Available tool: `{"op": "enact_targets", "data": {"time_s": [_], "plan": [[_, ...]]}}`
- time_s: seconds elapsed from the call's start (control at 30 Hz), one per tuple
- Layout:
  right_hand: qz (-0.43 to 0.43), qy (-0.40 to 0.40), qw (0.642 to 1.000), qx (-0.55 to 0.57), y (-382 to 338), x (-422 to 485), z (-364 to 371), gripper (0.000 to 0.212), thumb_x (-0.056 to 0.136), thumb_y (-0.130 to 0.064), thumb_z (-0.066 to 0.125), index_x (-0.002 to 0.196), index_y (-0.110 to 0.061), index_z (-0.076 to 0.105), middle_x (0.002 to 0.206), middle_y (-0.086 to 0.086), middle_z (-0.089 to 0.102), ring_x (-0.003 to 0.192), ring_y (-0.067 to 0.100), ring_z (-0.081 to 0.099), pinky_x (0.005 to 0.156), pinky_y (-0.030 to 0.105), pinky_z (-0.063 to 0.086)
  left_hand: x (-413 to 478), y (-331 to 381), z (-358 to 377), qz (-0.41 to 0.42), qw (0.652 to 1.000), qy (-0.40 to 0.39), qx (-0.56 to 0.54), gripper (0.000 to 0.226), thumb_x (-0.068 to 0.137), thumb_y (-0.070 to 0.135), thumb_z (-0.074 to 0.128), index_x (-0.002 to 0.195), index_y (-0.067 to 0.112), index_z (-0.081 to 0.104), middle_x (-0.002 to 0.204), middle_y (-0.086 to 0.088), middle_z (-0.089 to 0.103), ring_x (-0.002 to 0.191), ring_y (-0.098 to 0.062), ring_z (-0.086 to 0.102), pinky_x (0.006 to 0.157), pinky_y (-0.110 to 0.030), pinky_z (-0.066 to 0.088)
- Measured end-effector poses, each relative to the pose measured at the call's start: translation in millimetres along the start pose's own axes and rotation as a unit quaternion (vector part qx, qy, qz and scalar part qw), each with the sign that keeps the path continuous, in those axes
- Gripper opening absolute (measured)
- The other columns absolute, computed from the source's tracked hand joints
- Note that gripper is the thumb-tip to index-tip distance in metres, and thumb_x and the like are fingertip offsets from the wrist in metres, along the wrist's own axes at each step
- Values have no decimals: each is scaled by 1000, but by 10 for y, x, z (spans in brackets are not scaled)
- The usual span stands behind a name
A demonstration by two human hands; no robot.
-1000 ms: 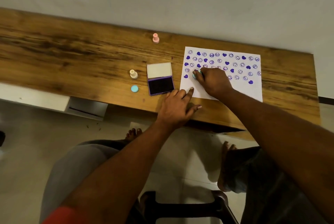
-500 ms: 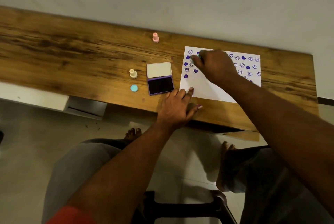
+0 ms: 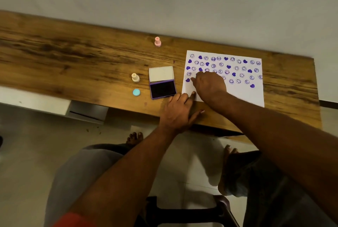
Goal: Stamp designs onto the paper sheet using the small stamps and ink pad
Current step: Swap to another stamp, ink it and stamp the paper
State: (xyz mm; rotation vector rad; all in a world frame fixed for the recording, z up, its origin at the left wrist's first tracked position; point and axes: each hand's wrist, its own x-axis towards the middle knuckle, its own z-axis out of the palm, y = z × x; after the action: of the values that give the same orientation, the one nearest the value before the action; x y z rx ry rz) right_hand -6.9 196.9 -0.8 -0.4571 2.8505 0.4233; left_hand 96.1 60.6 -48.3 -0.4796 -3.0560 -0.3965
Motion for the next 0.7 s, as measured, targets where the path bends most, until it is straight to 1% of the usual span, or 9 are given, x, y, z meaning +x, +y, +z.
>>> {"op": "enact_targets", "data": {"time_s": [0.17,0.3,0.4,0.43,0.5,0.53,0.6,0.63,0.7], "plan": [[2,6,1000,6,13,-10,9,40,110,-31,33,134,-10,56,121,13,65,109,30,66,68,35,41,-4,-13,2,-2,1000,-9,1,82,103,71,25,158,14,45,126,-9,64,115,-27,58,96,-43,47],[-5,-11,1000,19,-7,-28,-76,42,110,-35,32,134,-10,57,124,13,66,112,31,65,77,38,52,-13,8,-59,-8,999,-46,-2,82,104,72,28,163,15,35,136,-10,60,125,-27,54,104,-44,44],[53,36,989,132,108,-25,-224,52,109,-44,31,120,-8,66,113,17,70,104,36,67,75,39,48,-62,31,-146,-17,999,-41,-13,83,104,71,30,167,17,24,138,-8,59,126,-26,54,103,-44,46],[109,83,967,215,180,-6,-227,56,108,-47,31,111,-6,69,106,20,71,99,38,67,72,37,44,-77,6,-201,-20,999,-24,-13,83,104,71,29,167,17,23,134,-7,60,121,-24,55,98,-43,47],[226,145,869,415,329,-12,-230,59,107,-49,32,98,-6,72,95,19,72,89,37,67,71,34,44,-108,-103,-330,-15,1000,13,-8,79,104,68,31,165,18,28,124,-5,62,110,-22,56,89,-40,45],[270,141,791,531,393,-14,-219,56,106,-51,34,94,-11,72,88,15,71,82,34,66,70,35,50,-137,-189,-391,-13,999,32,-9,75,105,66,35,163,19,34,119,-5,62,105,-22,57,87,-40,44],[321,89,620,710,450,-57,-166,47,105,-53,38,87,-19,65,73,3,62,61,19,56,52,28,47,-211,-407,-472,-32,996,75,-28,65,105,60,45,156,19,44,118,-6,63,105,-24,58,87,-41,45],[327,69,571,750,461,-92,-136,44,106,-51,38,85,-20,62,69,-1,56,56,14,49,45,23,39,-249,-522,-504,-55,993,95,-44,62,105,58,49,153,20,48,121,-7,65,108,-24,58,89,-42,46],[315,53,573,755,438,-130,-91,44,107,-49,37,88,-18,62,69,-2,56,56,11,47,46,23,35,-322,-734,-558,-114,982,129,-72,56,104,56,53,147,21,53,125,-7,66,112,-23,59,92,-41,47]]}}
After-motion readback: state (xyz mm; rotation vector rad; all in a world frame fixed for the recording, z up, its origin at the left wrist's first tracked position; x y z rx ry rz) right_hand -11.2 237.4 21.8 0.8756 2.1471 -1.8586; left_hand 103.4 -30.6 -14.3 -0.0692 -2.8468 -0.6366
